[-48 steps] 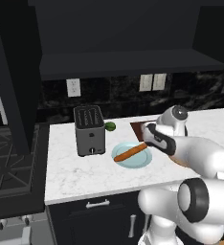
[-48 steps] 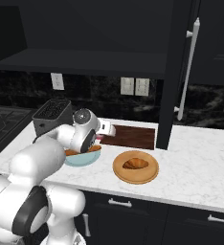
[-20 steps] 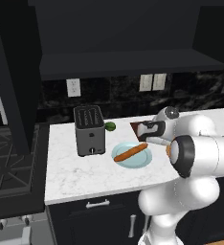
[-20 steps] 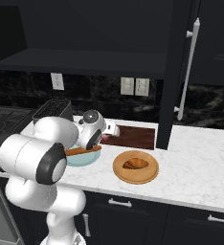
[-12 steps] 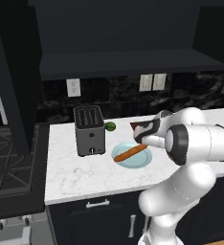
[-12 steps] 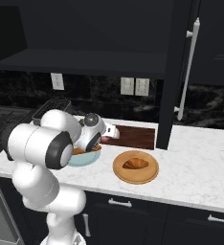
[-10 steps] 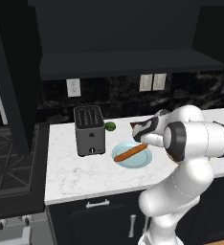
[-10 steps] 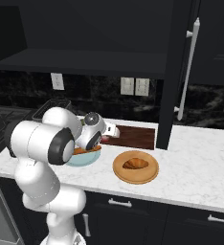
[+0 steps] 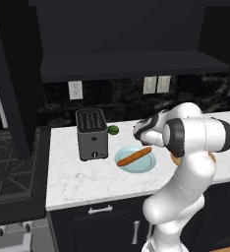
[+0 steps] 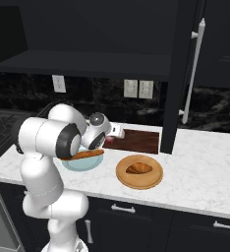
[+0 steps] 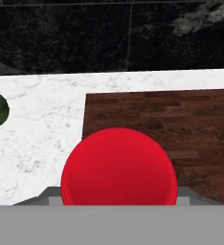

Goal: From the different types of pastries on the counter, select a croissant and place it on the cutting board. Then retrieve a jar of jam from the cabinet and place it alongside the croissant on the cutting board.

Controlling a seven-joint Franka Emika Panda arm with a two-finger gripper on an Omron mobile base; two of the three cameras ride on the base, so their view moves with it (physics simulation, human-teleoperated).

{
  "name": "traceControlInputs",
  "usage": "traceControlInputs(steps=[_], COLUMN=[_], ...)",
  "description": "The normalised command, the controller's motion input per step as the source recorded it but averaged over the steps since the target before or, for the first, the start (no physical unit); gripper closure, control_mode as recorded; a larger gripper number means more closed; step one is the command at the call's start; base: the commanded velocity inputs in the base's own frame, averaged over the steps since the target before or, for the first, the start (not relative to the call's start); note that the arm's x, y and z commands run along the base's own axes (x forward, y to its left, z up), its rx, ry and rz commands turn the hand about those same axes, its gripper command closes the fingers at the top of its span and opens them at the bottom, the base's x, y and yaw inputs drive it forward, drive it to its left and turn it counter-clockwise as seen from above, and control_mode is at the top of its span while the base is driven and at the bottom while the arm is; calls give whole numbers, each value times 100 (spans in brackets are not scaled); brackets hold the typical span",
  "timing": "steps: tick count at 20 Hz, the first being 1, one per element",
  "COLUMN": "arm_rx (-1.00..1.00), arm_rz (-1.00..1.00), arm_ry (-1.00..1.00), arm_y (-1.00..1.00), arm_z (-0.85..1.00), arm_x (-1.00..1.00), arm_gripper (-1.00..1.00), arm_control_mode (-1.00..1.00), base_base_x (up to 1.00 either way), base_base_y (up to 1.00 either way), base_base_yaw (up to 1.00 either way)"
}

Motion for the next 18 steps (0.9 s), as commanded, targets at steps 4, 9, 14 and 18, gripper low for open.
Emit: traceControlInputs(steps=[4,9,14,18], arm_rx=[1,-1,-3,0], arm_rz=[1,0,0,0], arm_ry=[0,0,0,0], arm_y=[-3,0,0,0], arm_z=[-4,-18,-31,-24], arm_x=[7,0,0,0], arm_gripper=[100,100,100,100], arm_control_mode=[-100,-100,-100,-100], base_base_x=[0,0,0,0], base_base_y=[0,0,0,0], base_base_yaw=[0,0,0,0])
